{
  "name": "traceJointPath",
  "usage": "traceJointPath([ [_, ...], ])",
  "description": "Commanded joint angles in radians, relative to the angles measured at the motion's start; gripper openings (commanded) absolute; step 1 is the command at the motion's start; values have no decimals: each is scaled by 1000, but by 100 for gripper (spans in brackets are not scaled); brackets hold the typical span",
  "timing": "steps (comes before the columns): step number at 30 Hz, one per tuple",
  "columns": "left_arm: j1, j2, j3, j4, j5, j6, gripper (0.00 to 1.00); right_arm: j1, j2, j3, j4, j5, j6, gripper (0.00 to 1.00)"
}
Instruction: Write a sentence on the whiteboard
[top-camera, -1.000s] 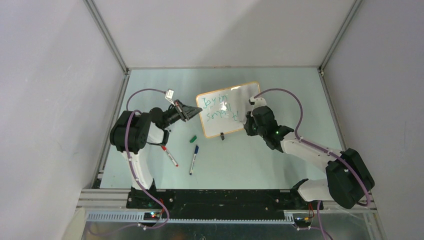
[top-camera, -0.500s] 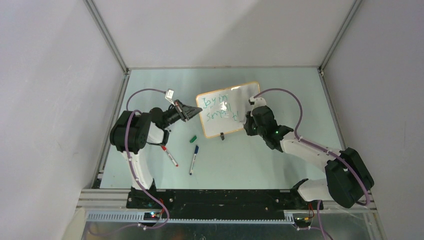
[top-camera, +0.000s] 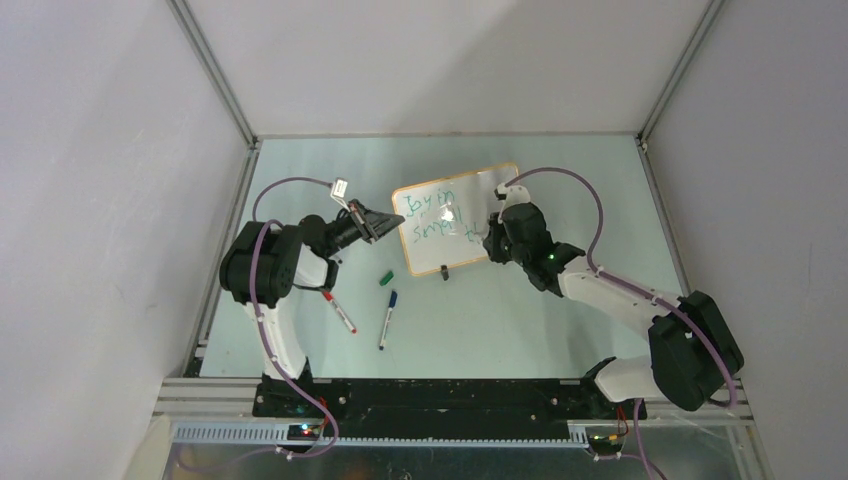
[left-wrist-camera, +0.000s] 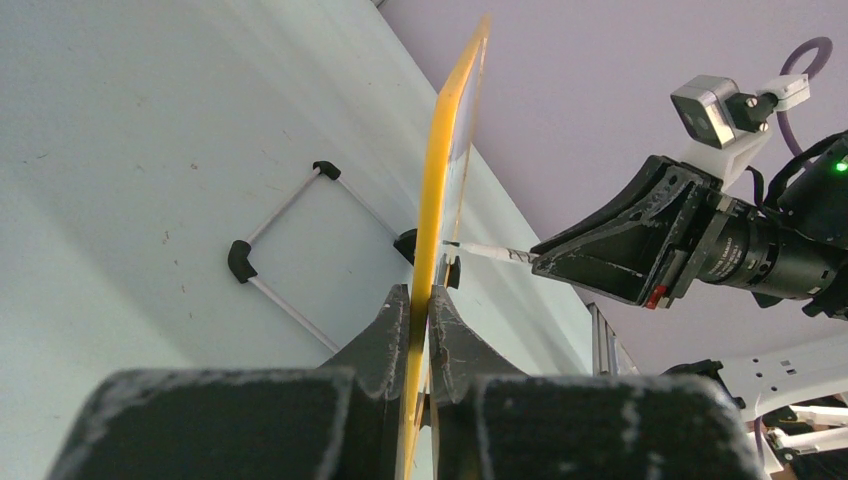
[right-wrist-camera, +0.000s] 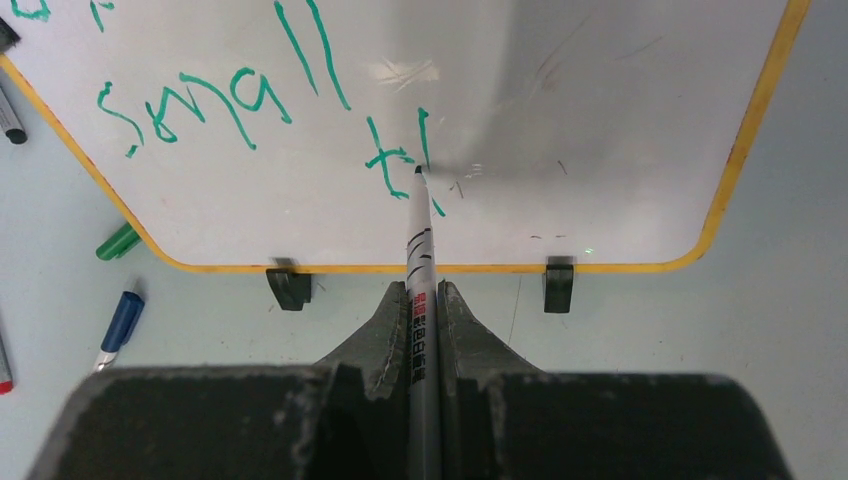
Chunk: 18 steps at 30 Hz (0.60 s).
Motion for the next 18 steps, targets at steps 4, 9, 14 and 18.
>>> traceJointPath([
  [4, -9, -40, 1, 48, 24, -1, 0, -14, 11, 59, 14, -1, -6, 0],
  [9, -10, -39, 1, 49, 23, -1, 0, -19, 13, 60, 9, 1, -5, 0],
  [14, -9, -40, 1, 49, 25, -1, 0, -18, 16, 59, -17, 3, 3, 0],
  [18, -9, -40, 1, 48, 24, -1, 0, -15, 14, 40, -19, 2, 8, 0],
])
